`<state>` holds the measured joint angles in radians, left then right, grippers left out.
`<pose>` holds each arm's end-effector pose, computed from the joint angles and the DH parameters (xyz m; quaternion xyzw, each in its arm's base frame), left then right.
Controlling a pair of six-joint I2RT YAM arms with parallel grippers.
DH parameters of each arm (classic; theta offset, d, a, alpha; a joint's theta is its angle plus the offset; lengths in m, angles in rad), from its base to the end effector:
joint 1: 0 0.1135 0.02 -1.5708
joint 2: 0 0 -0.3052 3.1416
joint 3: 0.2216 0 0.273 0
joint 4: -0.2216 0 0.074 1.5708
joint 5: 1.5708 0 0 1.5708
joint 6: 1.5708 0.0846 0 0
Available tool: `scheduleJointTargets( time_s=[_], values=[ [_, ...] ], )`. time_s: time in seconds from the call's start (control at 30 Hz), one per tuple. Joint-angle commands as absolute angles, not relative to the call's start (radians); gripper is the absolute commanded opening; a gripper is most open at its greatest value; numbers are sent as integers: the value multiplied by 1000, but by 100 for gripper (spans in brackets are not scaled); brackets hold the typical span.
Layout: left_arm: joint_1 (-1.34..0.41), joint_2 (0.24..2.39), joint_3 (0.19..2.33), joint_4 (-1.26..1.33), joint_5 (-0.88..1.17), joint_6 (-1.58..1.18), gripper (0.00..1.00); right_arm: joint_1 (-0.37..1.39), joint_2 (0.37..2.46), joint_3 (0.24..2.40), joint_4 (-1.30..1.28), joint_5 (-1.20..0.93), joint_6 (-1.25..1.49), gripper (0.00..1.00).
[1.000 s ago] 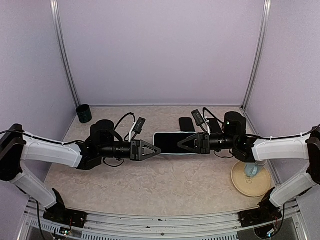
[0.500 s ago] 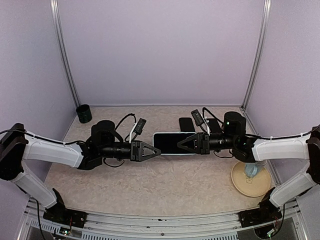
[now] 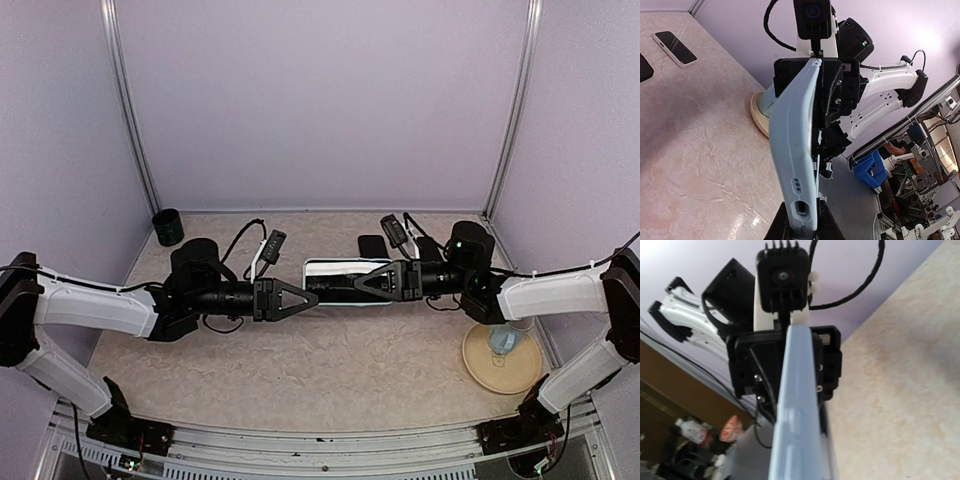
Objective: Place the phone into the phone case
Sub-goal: Press the phone with the phone case.
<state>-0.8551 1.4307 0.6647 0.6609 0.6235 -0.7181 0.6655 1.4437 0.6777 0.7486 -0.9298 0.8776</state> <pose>0.1942 -0.2987 0.2594 0.2531 0.6917 -0.6118 0.2883 0.2251 0.2629 0.2727 -0.2450 0.6672 0.6661 0.2262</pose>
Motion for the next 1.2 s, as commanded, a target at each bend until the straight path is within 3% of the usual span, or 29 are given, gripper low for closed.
scheduleJointTargets(
  time_s=[0.0,0.5,0.7,1.03,1.17],
  values=[
    [-867,1367,639,716,671,-655,0,629,1475,673,863,-917,1006,0],
    [-873,1302,618,703,681,-612,14,618,1480,648,947,-932,1088,0],
    [-873,1276,611,678,671,-593,31,616,1480,635,965,-934,1097,0],
    [-871,1222,613,607,617,-558,52,616,1470,634,939,-939,1083,0],
    [-871,1185,621,544,555,-524,68,617,1457,651,841,-920,1026,0]
  ],
)
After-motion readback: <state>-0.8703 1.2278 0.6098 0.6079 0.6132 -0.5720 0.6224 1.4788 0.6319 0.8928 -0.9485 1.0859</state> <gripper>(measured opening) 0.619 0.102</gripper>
